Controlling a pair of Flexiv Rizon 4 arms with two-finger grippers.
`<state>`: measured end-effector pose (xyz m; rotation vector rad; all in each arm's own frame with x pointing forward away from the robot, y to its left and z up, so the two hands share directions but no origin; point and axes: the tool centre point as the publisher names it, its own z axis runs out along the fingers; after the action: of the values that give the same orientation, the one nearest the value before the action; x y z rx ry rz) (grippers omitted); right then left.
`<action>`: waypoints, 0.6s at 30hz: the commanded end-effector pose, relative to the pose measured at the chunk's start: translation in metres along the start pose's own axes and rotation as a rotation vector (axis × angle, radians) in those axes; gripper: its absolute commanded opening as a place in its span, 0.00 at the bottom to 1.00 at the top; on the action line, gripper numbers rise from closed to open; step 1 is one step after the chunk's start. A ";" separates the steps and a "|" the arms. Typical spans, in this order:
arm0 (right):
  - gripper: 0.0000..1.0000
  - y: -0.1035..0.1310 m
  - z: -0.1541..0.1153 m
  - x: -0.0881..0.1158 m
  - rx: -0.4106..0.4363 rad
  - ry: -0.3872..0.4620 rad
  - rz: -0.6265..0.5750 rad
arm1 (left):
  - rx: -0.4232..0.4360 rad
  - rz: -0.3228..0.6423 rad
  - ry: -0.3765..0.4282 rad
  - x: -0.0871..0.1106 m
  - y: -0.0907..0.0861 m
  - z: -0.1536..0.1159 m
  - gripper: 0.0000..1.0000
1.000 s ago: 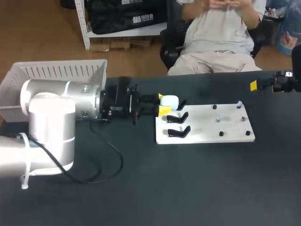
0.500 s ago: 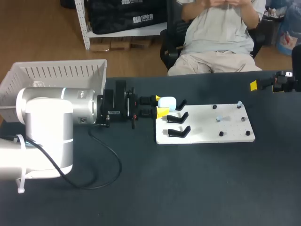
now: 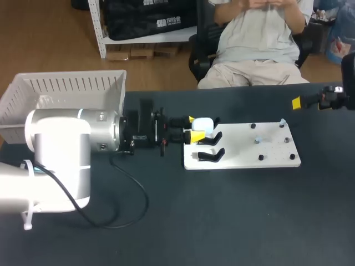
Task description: Pick up each earbud case from the left stands, insert the matching earbuds, close the lid, and place the case in the box.
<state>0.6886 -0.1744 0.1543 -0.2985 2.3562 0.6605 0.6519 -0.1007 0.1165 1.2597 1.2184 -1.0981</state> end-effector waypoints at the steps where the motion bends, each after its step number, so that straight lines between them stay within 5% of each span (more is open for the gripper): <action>1: 1.00 0.024 -0.021 0.019 -0.002 -0.002 0.002 | 0.010 -0.003 -0.007 0.005 -0.004 0.011 0.00; 18: 1.00 0.124 -0.013 0.058 -0.078 0.118 -0.119 | 0.067 -0.006 -0.004 0.006 -0.005 0.023 0.00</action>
<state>0.5937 -0.0908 0.1684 -0.5304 2.3882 0.7327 0.6441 -0.1222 0.1106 1.2969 1.1959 -1.1430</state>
